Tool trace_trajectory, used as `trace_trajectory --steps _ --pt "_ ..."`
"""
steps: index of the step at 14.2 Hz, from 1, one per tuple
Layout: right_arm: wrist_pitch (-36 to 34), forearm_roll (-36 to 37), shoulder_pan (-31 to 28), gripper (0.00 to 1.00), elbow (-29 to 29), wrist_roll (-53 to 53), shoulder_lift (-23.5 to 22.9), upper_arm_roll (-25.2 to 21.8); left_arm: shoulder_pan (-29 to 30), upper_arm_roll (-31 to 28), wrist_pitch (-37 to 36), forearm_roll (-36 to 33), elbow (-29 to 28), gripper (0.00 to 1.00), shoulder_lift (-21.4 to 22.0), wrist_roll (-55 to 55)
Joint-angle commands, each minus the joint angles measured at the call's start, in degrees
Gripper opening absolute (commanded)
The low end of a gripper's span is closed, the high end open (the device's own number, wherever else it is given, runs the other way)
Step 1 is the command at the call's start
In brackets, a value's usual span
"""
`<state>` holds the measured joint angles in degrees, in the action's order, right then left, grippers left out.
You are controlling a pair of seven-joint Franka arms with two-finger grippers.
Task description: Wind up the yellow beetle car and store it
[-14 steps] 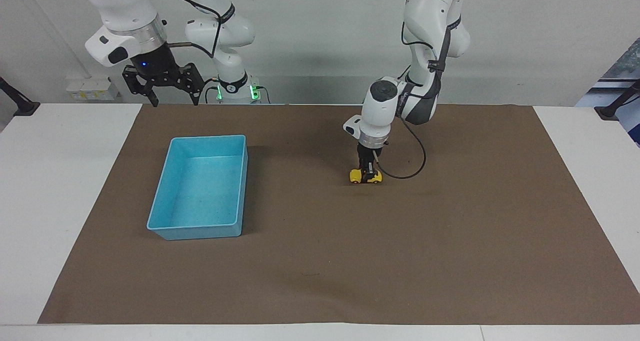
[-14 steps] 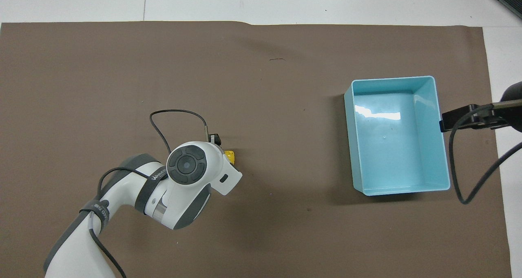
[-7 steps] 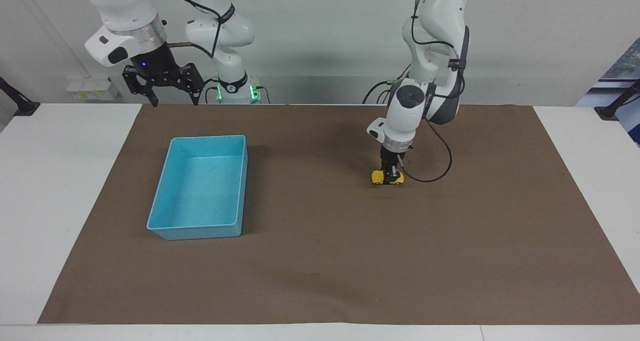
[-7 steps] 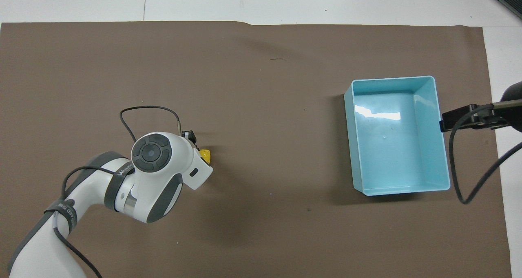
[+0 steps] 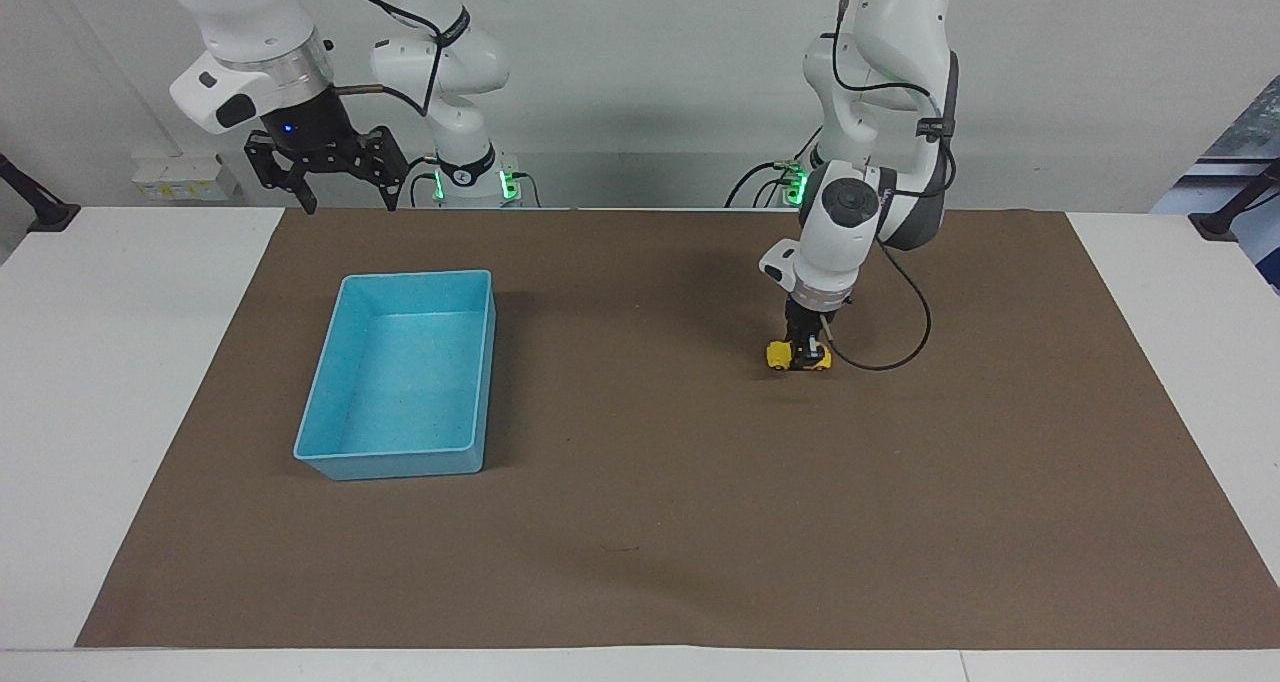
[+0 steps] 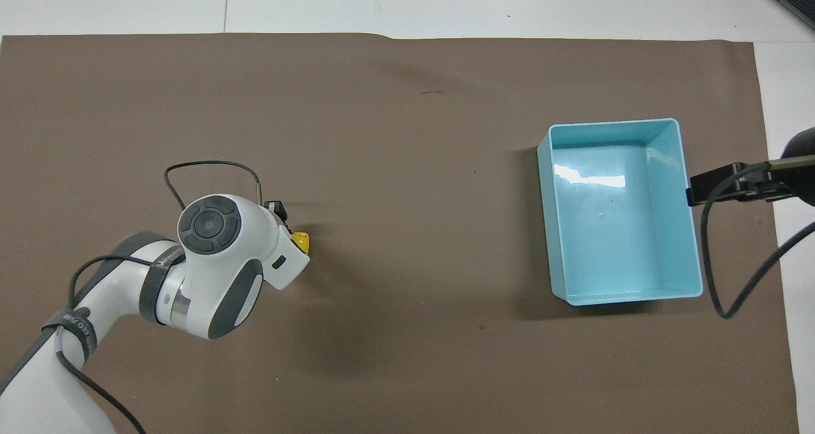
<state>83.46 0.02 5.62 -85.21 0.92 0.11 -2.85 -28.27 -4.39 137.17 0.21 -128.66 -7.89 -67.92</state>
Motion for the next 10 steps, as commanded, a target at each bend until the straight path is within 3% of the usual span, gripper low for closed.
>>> trace_trajectory --steps 1,5,10 --pt "0.0 -0.8 -0.5 1.0 -0.5 0.7 0.7 0.2 1.3 -0.2 -5.5 -0.5 3.0 1.0 -3.3 -1.3" --pt "0.0 -0.8 -0.5 1.0 -0.5 0.7 0.6 0.2 1.8 -0.4 -17.4 -0.5 12.4 1.0 -0.8 -0.1" --pt "0.1 -0.8 -0.6 1.0 -0.5 0.7 0.6 -0.1 4.2 -0.5 -18.2 -0.6 17.8 1.0 0.8 18.4"
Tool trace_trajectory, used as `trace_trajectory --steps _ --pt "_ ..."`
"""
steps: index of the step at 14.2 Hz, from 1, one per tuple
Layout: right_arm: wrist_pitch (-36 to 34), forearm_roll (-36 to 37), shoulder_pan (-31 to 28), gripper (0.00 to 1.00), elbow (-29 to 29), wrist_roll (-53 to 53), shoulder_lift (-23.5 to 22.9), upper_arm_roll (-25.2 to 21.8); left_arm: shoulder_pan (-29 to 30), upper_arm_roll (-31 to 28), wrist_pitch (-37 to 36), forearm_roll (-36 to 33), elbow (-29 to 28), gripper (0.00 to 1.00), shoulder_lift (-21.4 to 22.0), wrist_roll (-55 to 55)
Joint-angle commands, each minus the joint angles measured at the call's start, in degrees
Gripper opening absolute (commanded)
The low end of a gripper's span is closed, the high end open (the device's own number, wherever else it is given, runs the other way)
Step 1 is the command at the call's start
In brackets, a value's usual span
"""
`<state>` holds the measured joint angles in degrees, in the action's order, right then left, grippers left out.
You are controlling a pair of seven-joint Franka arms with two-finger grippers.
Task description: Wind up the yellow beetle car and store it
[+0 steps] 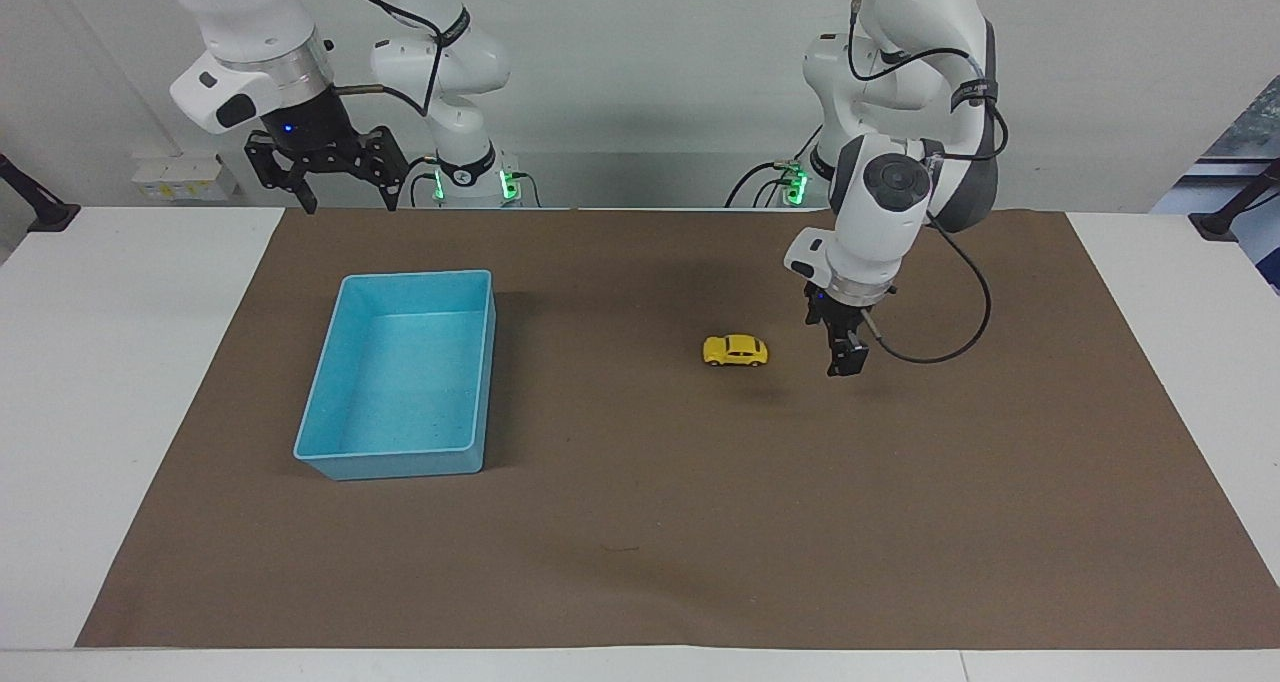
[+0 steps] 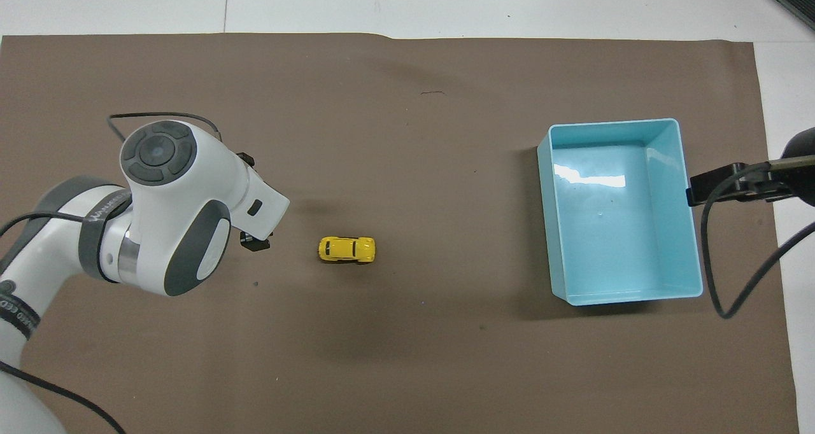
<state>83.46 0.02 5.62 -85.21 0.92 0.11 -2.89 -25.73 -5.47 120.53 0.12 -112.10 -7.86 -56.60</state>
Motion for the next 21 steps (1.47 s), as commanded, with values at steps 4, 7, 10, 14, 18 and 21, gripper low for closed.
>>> trace_trajectory --steps 4,7,10,14,18,21 --pt "2.7 -0.7 -0.3 1.0 -0.6 0.2 0.6 0.2 6.8 0.5 -3.9 -0.5 4.3 1.0 2.9 22.2" --pt "3.0 -0.8 0.2 1.0 -0.7 -0.6 0.6 0.7 11.0 0.6 -6.4 -0.5 7.8 1.0 3.3 36.1" --pt "3.1 -1.6 1.7 1.0 -0.8 -3.8 0.8 0.9 13.7 0.5 -7.8 -0.3 9.7 1.0 3.1 55.7" --pt "4.0 -3.7 2.6 1.0 -4.2 -20.8 3.0 1.7 17.1 0.5 -15.2 3.1 15.7 1.0 3.4 61.9" --pt "5.4 -3.5 6.1 1.0 -9.9 -44.5 6.1 2.3 17.3 0.4 -27.2 2.2 23.3 1.0 3.4 60.3" --pt "7.7 -3.4 9.0 1.0 -13.7 -57.4 6.4 2.3 17.3 0.4 -31.0 2.3 23.9 1.0 4.4 59.2"
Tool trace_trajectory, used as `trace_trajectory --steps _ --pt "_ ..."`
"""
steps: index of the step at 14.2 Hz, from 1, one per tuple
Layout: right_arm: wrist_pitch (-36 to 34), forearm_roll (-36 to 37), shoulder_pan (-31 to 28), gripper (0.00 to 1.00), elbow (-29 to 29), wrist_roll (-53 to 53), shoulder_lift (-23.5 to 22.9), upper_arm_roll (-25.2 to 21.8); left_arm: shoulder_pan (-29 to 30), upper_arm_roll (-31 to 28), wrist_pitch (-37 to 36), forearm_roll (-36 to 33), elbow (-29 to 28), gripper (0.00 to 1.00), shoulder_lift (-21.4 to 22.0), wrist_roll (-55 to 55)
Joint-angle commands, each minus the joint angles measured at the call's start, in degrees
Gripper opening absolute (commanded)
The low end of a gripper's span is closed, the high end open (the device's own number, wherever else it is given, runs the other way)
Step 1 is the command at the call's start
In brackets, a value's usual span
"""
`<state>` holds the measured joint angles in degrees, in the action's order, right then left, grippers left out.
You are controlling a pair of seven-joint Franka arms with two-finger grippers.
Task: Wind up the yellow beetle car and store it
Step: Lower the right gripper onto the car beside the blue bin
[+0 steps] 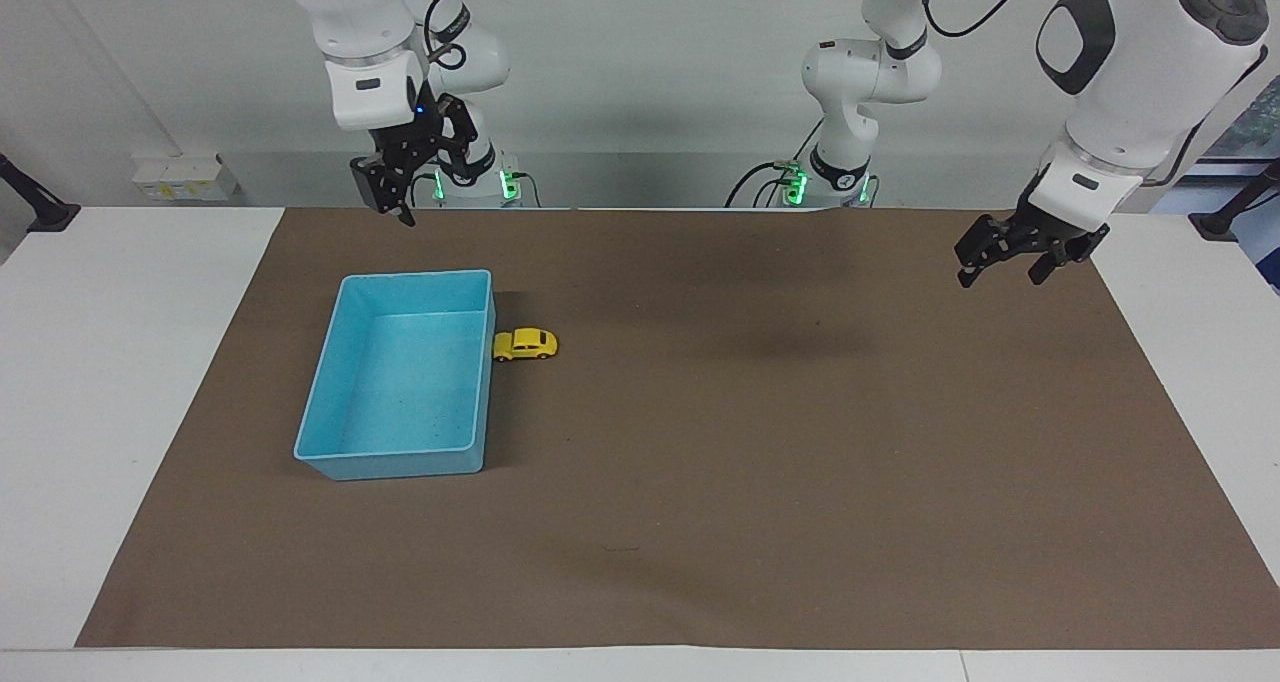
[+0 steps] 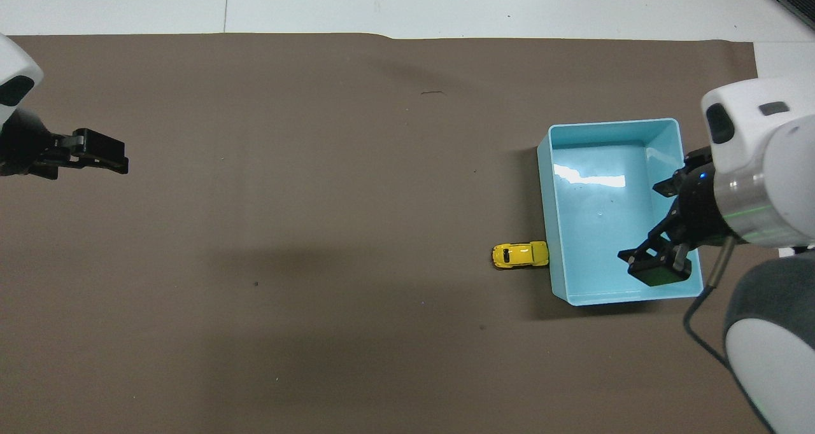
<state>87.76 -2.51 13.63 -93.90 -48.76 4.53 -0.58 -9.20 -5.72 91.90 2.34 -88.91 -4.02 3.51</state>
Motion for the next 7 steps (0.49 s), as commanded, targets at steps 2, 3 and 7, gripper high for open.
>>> trace_trajectory --steps 2,3,7 --pt "4.4 -0.8 1.7 1.0 -7.9 -10.9 2.9 0.0 0.8 0.6 -2.5 0.2 -0.1 1.0 1.2 -0.8" --pt "4.7 -0.8 1.7 1.0 -9.4 -12.6 2.9 0.0 0.8 0.6 -3.0 0.2 -0.2 1.0 1.3 -0.7" --pt "15.1 -0.9 1.8 1.0 -17.7 -26.6 2.3 0.0 1.0 0.3 -3.7 0.2 -0.2 1.0 1.3 -0.5"
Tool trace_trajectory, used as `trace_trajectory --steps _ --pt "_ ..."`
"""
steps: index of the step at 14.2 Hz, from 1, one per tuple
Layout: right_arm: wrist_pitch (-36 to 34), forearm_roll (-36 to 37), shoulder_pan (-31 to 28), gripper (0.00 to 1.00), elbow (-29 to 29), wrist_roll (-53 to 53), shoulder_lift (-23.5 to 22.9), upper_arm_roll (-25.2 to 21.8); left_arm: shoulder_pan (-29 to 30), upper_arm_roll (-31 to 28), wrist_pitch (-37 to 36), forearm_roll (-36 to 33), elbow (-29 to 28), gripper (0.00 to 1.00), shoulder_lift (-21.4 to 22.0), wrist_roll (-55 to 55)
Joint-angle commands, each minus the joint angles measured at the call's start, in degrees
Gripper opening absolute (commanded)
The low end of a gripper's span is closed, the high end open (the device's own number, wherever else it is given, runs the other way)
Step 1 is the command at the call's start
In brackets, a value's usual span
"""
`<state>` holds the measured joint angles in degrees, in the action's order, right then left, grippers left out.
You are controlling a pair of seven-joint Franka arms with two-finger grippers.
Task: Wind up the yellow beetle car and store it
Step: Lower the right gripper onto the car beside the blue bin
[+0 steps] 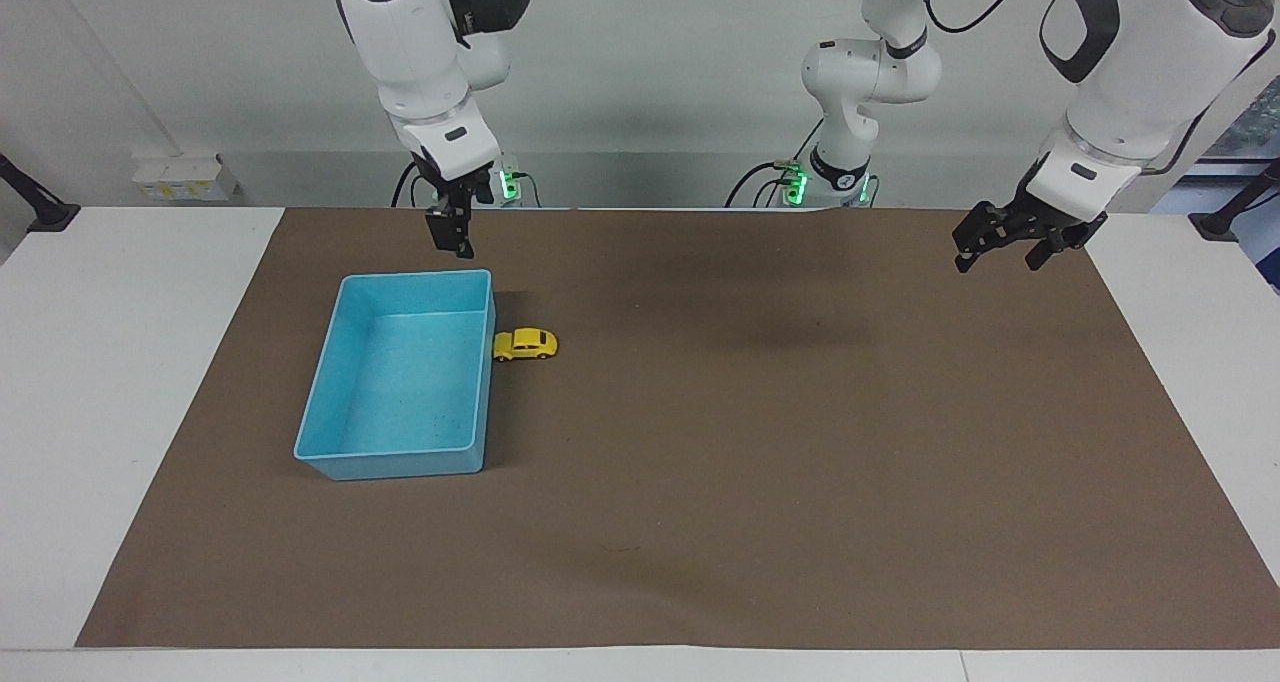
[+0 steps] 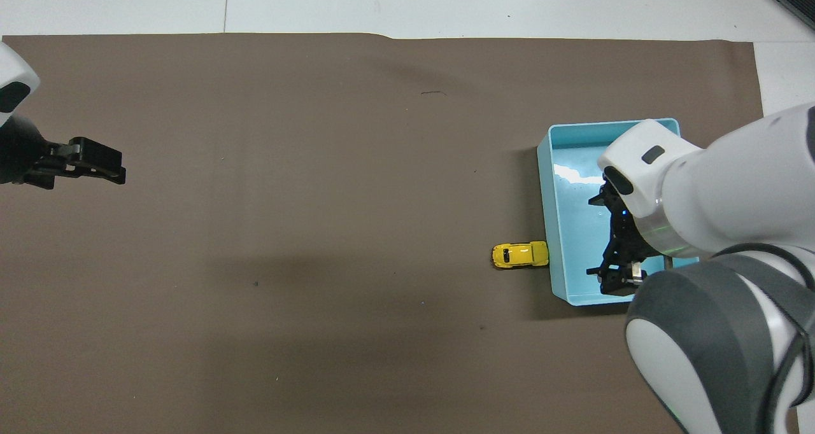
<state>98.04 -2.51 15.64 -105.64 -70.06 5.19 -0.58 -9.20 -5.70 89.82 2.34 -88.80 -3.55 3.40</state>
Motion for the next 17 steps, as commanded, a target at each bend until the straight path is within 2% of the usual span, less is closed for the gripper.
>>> trace_trajectory --steps 1,4,7,11,17 --pt "6.9 -0.8 0.7 1.0 -7.6 -5.7 1.6 0.0 1.7 0.3 -2.1 0.1 -0.1 1.0 1.2 -0.8" --pt "14.3 0.1 3.3 1.0 -13.4 -5.9 1.3 0.0 1.9 0.3 -4.5 0.0 0.5 1.0 3.3 -1.2" --pt "20.2 0.4 4.1 1.0 -17.6 -6.5 0.7 0.1 3.0 0.3 -2.1 0.1 -6.1 1.0 8.1 -1.0" --pt "26.1 2.0 4.6 1.0 -22.5 -6.8 1.0 0.0 4.0 0.3 -1.6 0.2 -5.9 1.0 8.1 -0.9" --pt "35.1 2.8 4.6 1.0 -28.5 -7.2 -2.2 0.0 3.8 0.4 -1.6 0.2 -5.9 1.0 8.0 -0.9"
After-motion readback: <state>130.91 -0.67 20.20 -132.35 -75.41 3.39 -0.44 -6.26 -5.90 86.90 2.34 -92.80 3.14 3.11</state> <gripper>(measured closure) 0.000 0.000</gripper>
